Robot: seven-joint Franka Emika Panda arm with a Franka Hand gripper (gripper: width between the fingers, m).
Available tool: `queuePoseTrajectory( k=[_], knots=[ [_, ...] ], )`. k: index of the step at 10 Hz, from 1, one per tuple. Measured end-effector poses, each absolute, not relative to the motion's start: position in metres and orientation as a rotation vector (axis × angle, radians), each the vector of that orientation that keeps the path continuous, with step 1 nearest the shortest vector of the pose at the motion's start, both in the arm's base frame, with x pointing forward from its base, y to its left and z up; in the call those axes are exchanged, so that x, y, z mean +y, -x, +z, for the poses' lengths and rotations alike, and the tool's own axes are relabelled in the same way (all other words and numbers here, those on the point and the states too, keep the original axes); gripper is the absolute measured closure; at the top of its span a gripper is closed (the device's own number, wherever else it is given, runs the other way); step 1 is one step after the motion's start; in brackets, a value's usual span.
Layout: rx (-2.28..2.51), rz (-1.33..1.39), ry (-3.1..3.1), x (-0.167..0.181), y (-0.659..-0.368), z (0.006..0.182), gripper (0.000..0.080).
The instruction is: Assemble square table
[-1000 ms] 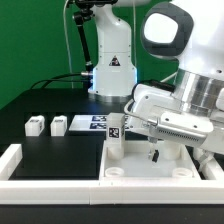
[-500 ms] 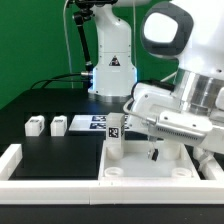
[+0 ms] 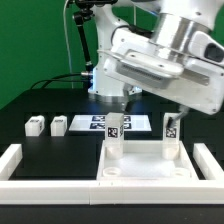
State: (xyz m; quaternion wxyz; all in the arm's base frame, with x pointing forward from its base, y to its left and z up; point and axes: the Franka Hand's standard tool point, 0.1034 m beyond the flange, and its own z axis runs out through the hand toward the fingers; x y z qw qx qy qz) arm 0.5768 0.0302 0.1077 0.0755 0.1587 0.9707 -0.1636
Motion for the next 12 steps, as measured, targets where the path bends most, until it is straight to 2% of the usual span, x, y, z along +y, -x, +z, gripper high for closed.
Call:
queuePoseTrajectory(
  k=[3, 9, 12],
  knots=[
    [2.858, -0.465, -0.690, -0.025, -0.575, 0.119, 0.0150],
    [2.578, -0.384, -1.308, -0.023, -0.573, 0.117, 0.0150],
    [2.354, -0.374, -1.719, -0.051, -0.537, 0.109, 0.0150]
  ],
)
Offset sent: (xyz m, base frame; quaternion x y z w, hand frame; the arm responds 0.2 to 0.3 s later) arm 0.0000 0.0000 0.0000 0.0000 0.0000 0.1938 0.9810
